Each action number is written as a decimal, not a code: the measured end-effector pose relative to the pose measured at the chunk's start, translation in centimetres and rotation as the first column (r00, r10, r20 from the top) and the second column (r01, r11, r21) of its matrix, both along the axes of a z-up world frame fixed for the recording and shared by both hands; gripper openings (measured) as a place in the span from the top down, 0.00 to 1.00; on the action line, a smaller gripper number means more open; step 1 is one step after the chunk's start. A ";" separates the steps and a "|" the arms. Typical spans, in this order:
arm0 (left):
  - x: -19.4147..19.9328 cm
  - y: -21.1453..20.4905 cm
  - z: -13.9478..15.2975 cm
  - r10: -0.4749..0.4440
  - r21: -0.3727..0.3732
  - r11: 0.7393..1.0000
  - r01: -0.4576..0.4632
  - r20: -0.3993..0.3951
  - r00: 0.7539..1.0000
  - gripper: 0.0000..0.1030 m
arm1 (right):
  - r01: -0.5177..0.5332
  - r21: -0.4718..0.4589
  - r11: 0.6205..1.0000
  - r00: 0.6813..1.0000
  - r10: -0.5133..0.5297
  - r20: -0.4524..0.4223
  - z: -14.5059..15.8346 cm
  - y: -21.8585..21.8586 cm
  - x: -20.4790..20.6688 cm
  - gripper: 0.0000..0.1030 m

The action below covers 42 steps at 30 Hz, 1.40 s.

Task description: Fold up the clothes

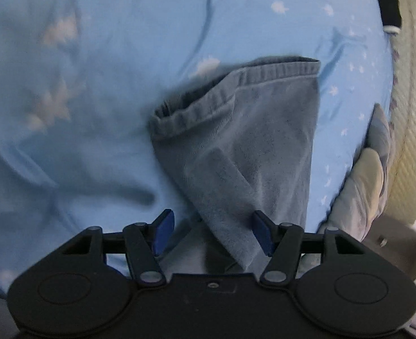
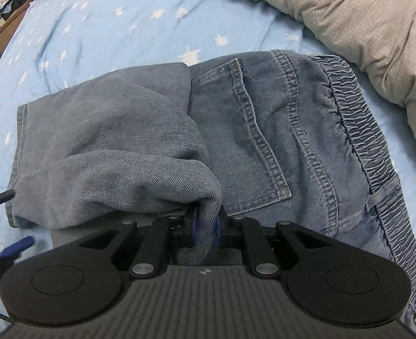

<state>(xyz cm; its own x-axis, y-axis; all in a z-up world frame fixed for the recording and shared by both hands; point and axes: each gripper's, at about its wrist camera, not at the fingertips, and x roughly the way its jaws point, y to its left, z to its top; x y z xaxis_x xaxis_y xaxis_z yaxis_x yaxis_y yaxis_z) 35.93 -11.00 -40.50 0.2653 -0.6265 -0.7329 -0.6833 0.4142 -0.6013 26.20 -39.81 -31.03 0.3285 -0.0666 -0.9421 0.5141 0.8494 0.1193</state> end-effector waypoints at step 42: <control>-9.6 29.3 25.2 -0.109 0.498 0.829 -0.254 0.589 0.800 0.99 | -0.679 -0.173 0.714 0.690 0.700 0.184 8.3 29.6 -1.7 0.91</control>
